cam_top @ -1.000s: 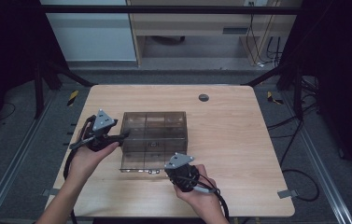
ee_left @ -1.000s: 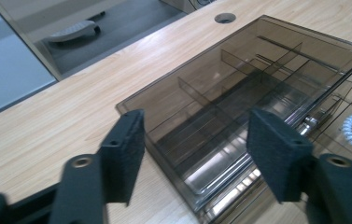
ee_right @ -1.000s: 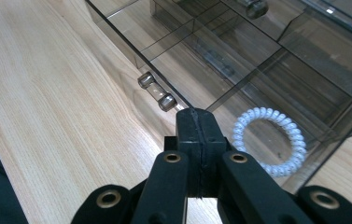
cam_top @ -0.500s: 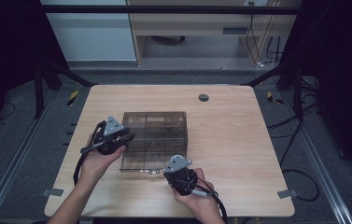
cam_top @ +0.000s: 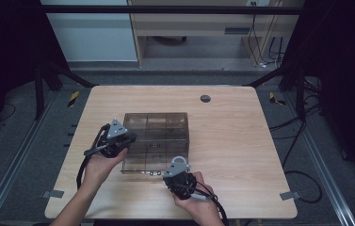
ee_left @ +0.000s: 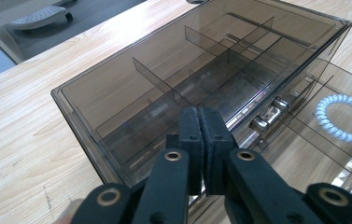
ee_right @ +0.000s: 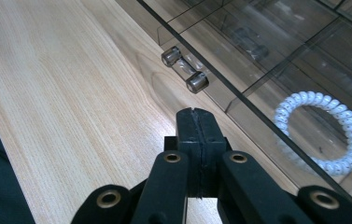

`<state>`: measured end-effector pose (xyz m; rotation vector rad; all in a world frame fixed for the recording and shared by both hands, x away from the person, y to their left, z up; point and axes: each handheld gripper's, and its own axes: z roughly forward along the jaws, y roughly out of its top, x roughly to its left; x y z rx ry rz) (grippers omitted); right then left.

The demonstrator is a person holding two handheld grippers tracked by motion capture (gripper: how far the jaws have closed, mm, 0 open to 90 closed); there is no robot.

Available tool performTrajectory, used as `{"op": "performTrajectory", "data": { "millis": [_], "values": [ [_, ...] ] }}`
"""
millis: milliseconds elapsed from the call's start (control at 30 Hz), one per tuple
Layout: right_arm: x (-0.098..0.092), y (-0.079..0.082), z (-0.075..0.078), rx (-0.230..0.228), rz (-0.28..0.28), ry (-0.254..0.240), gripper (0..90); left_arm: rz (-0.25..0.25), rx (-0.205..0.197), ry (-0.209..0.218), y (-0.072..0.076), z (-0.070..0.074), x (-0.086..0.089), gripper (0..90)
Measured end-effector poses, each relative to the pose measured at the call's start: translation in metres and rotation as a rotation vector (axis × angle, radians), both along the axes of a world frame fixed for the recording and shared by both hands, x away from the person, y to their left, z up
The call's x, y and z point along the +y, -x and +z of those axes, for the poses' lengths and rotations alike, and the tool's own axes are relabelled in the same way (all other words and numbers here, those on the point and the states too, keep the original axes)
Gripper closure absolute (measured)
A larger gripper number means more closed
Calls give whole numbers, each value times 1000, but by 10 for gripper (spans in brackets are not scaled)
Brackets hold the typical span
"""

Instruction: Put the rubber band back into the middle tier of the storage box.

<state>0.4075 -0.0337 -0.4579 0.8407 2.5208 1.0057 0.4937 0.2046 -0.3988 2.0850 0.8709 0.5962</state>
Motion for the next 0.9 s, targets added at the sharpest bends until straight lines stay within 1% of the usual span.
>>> {"op": "performTrajectory", "data": {
  "millis": [167, 333, 633, 733, 800, 900],
  "values": [
    [4, 1, -3, 5, 12, 8, 900, 8, 1, -10, -1, -3, 1, 883],
    [7, 2, -4, 4, 22, 16, 900, 15, 9, -3, -3, -7, 3, 892],
    [9, 2, -7, 7, 24, 29, 900, 23, 10, 14, -4, -9, 5, 895],
    [10, 2, -8, 7, 29, 35, 900, 27, 12, 14, -4, -9, 6, 895],
    [11, 2, -8, 7, 35, 37, 900, 28, 12, 22, -4, -9, 6, 895],
    [12, 2, -9, 7, 38, 38, 900, 28, 13, 20, -4, -9, 6, 895]
  ]
}}
